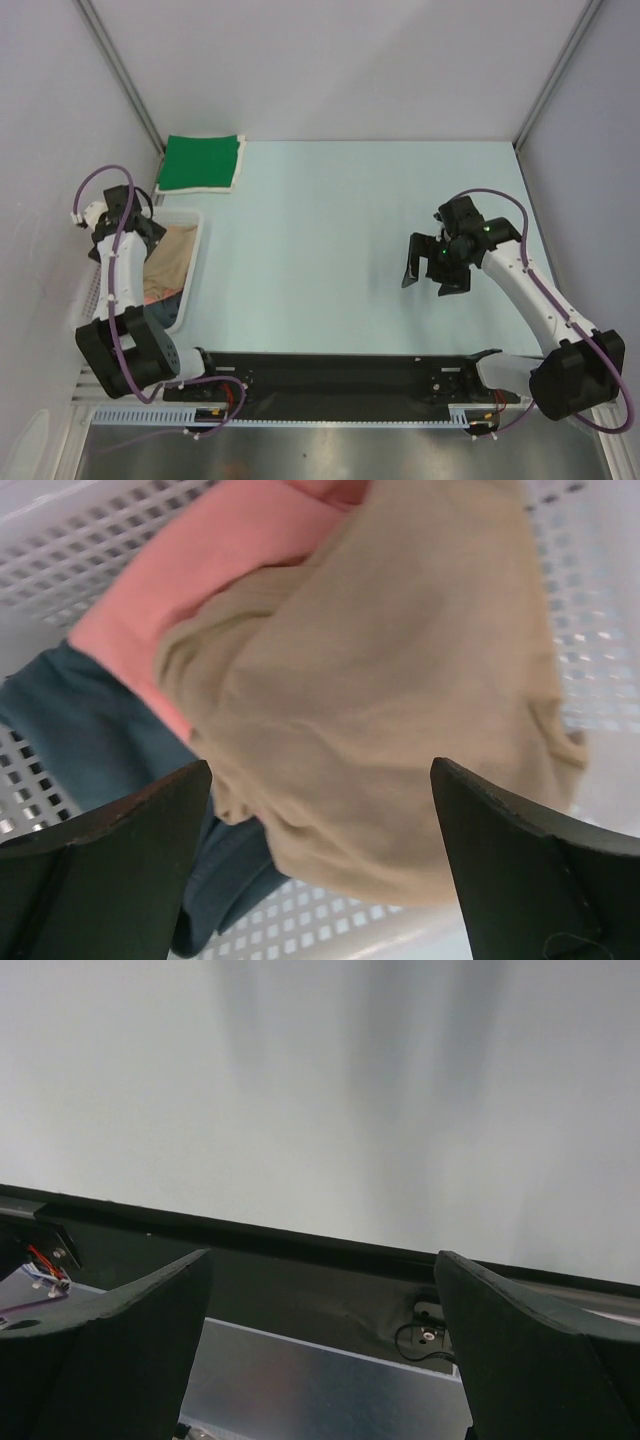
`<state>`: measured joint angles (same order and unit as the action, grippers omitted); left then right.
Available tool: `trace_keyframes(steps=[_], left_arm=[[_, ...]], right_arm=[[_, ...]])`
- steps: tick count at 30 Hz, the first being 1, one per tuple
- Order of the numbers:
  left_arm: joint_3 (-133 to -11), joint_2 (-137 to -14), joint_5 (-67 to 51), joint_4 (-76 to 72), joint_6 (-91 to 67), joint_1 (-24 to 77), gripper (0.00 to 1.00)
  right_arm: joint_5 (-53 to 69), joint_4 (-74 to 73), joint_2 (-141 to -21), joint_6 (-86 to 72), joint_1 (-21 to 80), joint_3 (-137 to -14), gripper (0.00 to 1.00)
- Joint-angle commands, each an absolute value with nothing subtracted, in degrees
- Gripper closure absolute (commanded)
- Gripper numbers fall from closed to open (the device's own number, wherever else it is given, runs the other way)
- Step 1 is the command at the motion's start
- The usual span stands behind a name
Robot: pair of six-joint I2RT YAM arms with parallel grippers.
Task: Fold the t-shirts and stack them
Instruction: Grab the tshirt from the pile
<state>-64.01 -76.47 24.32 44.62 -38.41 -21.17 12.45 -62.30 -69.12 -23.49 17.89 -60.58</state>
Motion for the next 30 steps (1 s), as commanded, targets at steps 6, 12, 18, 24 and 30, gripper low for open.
trace_keyframes(steps=[6,12,18,24,30], left_arm=[[-54.15,-73.30,18.48,37.29,-39.38,-29.17,0.12],[-49.22,-72.77,12.40,25.50,-37.18,-30.06,0.24],[-49.66,-73.92,9.58,25.22,-36.30,-30.06,1.00],[-52.10,-59.33,3.86,29.60,-35.51,-28.23,1.00],[-64.94,-56.25,-9.00,26.99,-35.51,-21.18,1.00]], right_arm=[[12.48,-60.64,-71.89,-21.80,18.11,-63.01,0.00],[14.24,-60.12,-72.60,-22.41,18.11,-63.63,0.00],[14.85,-60.56,-71.28,-23.73,18.19,-62.32,0.00],[16.17,-60.82,-69.17,-23.91,18.37,-61.08,0.00],[16.61,-62.57,-69.96,-22.94,18.63,-61.87,0.00]])
